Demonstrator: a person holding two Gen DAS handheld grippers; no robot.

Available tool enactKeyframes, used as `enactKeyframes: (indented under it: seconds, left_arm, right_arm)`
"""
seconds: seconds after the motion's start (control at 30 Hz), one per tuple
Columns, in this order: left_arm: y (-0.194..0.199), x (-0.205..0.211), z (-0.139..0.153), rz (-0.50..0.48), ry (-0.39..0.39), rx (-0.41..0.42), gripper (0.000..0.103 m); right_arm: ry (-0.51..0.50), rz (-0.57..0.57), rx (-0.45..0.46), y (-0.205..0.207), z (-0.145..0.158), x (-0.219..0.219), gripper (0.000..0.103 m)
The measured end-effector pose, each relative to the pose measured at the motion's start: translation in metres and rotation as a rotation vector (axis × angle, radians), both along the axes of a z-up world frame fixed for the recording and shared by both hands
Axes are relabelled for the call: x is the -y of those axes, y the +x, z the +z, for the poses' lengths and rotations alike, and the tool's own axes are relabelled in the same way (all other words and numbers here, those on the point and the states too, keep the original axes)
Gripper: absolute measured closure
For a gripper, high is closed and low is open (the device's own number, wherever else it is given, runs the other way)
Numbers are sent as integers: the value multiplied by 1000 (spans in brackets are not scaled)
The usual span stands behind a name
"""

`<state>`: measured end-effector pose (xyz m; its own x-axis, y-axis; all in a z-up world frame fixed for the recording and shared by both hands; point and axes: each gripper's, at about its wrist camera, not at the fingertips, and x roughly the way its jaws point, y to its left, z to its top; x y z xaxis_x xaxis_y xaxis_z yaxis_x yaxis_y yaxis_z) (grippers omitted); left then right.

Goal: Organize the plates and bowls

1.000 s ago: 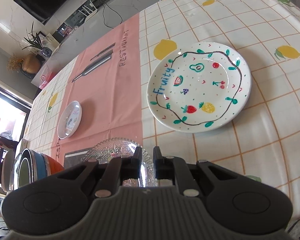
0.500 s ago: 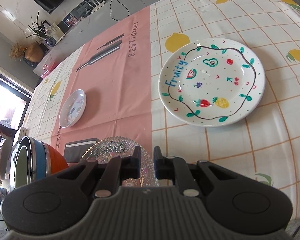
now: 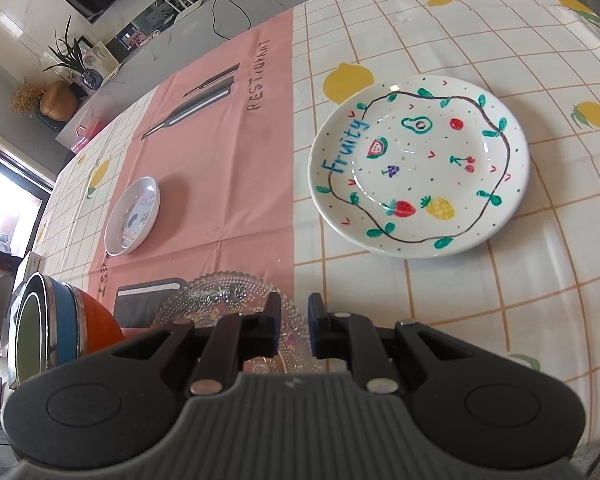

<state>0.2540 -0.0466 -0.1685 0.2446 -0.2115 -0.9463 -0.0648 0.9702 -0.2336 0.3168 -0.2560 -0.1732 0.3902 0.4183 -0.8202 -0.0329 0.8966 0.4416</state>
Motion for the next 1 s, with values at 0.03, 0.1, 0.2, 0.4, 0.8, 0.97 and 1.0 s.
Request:
enactKeyframes:
  seconds: [0.03,0.1,0.2,0.4,0.8,0.97,1.0]
  left_arm:
    - [1,1,0,7,-1,2,79]
    - [3,2,0,28,-4,5,79]
    - [9,7,0,61,-6,4,79]
    - [18,11,-2,119,-21,-3,78]
    - [31,4,-2,84,-17,0,75]
    - [20,18,6,-76,-4,64,41]
    - [17,19,9,-92,-6,76,40]
  right_arm:
    - [0,-5,2,2,0,0,90]
    - [-6,-5,7,7,1,-1,90]
    - [-22,19,17,20,2,-6,89]
    - [-68,59,57,36,3,-17,87]
    - [-53,21,67,46,0,-13,87]
    - [-11,-8,46,44,-1,-9,81]
    - [-11,-2,51,42,0,-10,75]
